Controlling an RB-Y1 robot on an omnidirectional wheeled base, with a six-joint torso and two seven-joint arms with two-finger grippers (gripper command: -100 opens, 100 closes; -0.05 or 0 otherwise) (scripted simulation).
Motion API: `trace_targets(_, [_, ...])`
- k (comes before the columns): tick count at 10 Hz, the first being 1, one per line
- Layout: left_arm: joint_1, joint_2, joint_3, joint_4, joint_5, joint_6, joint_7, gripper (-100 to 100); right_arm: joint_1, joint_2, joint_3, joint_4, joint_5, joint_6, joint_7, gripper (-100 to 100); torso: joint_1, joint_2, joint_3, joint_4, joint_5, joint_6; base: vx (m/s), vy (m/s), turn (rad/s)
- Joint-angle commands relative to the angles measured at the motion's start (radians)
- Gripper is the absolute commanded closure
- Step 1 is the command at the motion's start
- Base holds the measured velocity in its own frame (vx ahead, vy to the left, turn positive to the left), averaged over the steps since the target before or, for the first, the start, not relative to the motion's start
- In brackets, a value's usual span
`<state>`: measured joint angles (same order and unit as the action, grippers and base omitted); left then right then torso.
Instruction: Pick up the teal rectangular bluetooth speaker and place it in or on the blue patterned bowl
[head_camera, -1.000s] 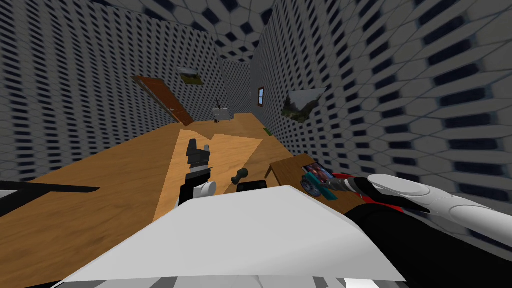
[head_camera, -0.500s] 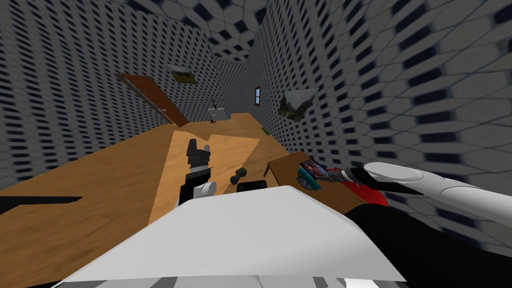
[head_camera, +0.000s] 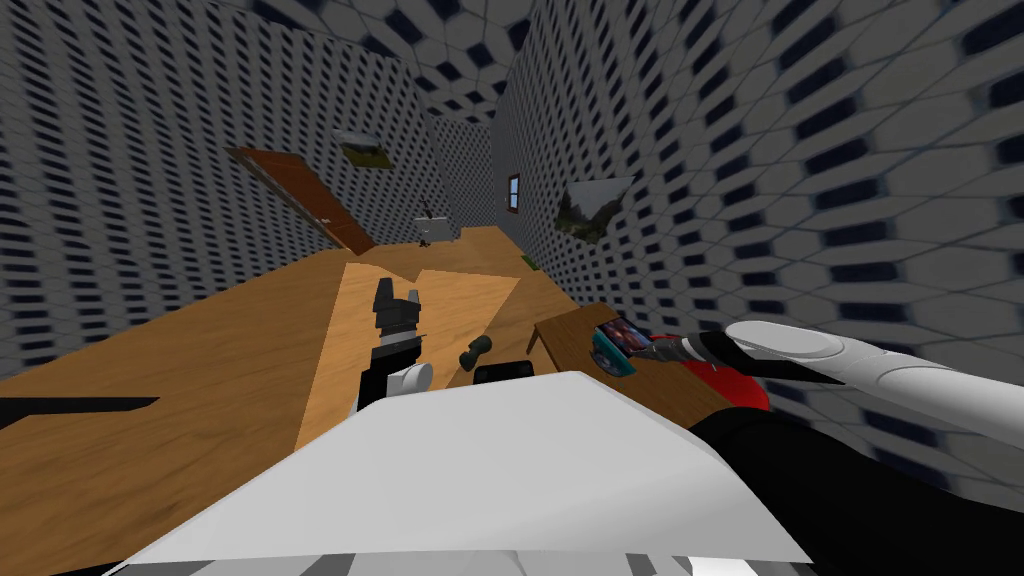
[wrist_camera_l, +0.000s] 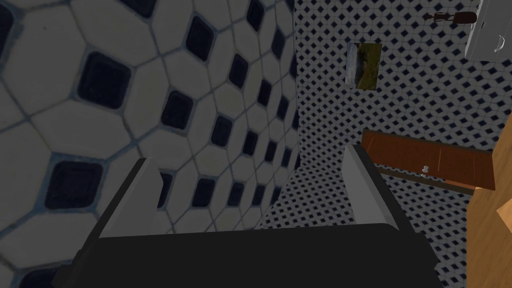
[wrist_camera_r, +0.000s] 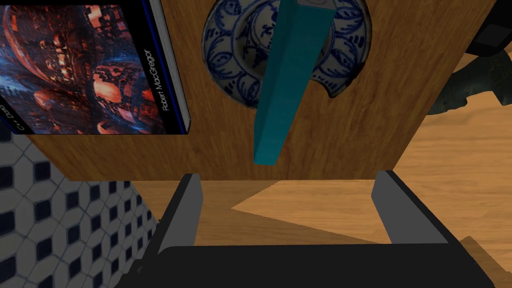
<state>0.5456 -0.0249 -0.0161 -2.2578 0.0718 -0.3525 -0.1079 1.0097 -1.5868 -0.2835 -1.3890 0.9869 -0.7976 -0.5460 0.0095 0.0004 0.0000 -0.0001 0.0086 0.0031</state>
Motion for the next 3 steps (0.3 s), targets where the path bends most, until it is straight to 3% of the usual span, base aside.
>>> trace_targets(1, [0.000,0.000,0.000,0.000,0.000,0.000,0.000,0,0.000,0.000,0.000,0.000,0.000,0.000,0.000,0,0.000,0.000,0.000,0.000,0.000,0.000,0.000,0.000,0.000])
trace_targets(3, [0.000,0.000,0.000,0.000,0.000,0.000,0.000,0,0.000,0.000,0.000,0.000,0.000,0.000,0.000,0,0.000,0.000,0.000,0.000,0.000,0.000,0.000,0.000,0.000])
